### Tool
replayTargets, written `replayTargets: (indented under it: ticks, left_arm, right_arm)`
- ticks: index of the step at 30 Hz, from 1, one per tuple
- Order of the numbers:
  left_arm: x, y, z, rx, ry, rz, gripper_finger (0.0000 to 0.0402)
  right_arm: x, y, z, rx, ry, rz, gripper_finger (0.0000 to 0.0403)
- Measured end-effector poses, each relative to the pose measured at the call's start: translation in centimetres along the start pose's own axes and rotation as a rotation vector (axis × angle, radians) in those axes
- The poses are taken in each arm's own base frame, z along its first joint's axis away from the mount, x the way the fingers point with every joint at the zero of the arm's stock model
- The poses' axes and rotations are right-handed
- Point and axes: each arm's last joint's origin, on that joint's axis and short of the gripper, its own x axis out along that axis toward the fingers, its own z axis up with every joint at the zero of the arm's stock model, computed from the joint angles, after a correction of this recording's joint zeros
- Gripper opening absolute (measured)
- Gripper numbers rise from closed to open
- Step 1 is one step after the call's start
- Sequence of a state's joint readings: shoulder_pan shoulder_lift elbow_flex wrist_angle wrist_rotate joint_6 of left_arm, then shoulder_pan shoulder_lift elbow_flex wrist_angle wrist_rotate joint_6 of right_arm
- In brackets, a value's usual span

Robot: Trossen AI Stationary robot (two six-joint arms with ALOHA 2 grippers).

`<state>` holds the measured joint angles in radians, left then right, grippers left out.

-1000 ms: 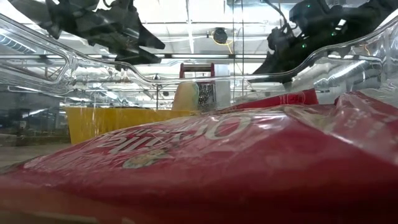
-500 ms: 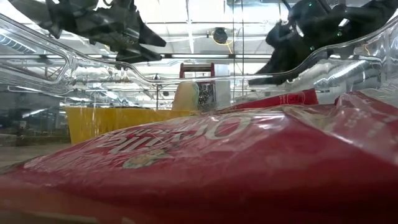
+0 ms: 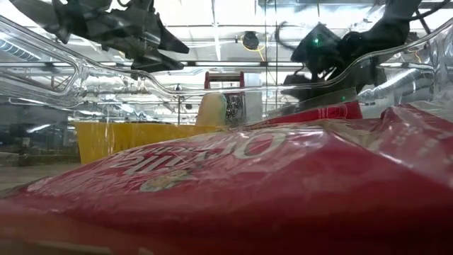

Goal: Pick & Place Food Item
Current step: Put the red popcorn bag into the transparent bin

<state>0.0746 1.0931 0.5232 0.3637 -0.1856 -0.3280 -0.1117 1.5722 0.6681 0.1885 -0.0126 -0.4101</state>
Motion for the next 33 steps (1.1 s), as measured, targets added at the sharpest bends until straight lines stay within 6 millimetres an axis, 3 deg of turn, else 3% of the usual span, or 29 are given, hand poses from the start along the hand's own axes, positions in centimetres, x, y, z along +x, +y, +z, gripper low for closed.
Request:
replayTargets:
  ticks: [9,17,23,27,33]
  left_arm:
    - [0.0,0.0,0.0,-0.001,0.003,0.002,0.0234]
    - [0.0,0.0,-0.1,0.007,0.01,0.003,0.0234]
    - [0.0,0.0,-0.1,0.007,0.009,0.003,0.0234]
    - [0.0,0.0,0.0,0.006,0.001,0.0,0.0234]
    - [0.0,0.1,0.3,0.006,-0.041,0.041,0.0234]
  right_arm:
    - [1.1,0.2,-1.1,-0.095,0.124,-0.066,0.0166]
    - [1.1,0.1,-1.2,-0.082,0.144,-0.094,0.0019]
    - [0.3,-0.4,-0.8,-0.078,0.144,-0.211,0.0007]
    - [-1.7,-1.2,1.2,-0.005,-0.014,-0.254,0.0005]
    - [-5.6,-3.0,3.2,0.194,-0.315,-0.144,0.0003]
